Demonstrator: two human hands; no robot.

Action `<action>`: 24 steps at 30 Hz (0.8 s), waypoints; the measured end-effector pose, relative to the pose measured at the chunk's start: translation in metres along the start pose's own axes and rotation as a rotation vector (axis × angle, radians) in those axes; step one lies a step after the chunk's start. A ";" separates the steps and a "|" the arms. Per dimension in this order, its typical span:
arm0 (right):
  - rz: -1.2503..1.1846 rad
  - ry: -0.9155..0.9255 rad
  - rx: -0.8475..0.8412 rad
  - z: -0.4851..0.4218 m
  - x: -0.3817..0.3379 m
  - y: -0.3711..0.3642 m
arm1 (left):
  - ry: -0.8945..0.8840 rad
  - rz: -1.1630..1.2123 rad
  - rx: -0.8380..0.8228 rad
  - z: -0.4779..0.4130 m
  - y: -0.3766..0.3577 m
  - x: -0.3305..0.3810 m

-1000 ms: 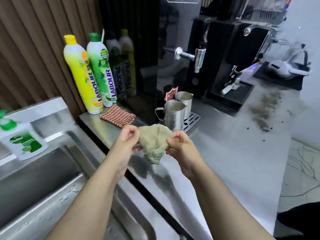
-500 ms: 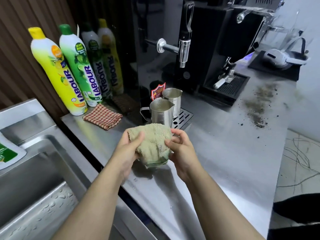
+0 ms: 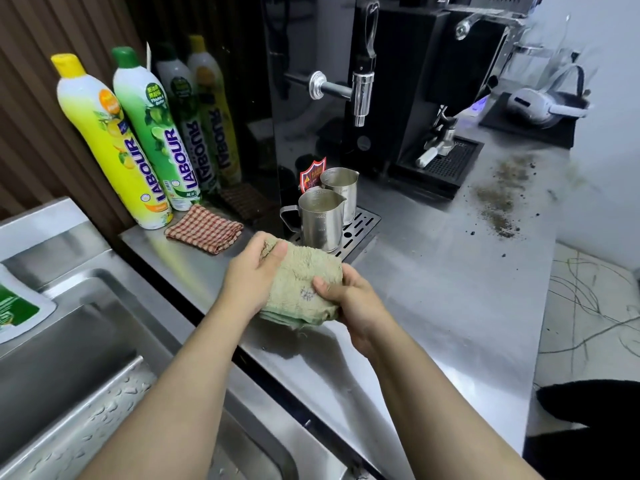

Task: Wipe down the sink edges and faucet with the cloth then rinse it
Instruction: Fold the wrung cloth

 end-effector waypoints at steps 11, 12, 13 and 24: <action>0.611 0.463 0.307 0.013 -0.004 0.002 | -0.133 -0.293 -0.123 -0.004 0.001 -0.044; 0.319 0.385 0.244 0.007 -0.001 -0.006 | -0.050 -0.079 -0.110 0.000 -0.003 -0.041; 0.065 0.255 0.194 -0.001 0.007 -0.012 | 0.085 0.182 -0.120 0.006 -0.011 -0.039; 0.306 0.189 0.364 -0.020 0.051 0.003 | -0.158 -0.197 -0.182 0.017 -0.028 -0.061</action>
Point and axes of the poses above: each hand's wrist, its own z-axis away from the middle knuckle, its own y-axis out of the back of the hand, x = y × z, the point moved 5 cm from there along -z, towards the middle knuckle, and after that the axes turned 4 degrees about x, right-handed, at the moved point
